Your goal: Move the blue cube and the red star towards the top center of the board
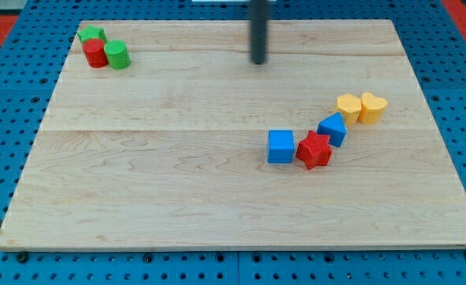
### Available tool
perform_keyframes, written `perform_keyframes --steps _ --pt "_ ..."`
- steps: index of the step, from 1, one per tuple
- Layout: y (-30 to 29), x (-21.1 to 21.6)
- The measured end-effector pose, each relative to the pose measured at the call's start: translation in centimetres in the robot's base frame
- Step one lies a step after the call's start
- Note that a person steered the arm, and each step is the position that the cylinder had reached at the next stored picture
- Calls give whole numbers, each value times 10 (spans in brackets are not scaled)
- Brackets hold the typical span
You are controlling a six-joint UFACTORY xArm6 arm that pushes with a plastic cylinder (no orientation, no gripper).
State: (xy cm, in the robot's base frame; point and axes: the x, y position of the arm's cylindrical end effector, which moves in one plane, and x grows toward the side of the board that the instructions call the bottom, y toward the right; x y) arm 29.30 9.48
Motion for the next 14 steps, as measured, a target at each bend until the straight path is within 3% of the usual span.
perform_keyframes --steps 1,2,3,4,5,7,8,9,10,12,14 --pt "116 47" --pt "168 125" --pt "125 194" --pt "48 223" --pt "-9 228" --pt "-30 166" --pt "-29 208" --pt "6 251" --pt "41 234" --pt "-28 192" --pt "-15 172"
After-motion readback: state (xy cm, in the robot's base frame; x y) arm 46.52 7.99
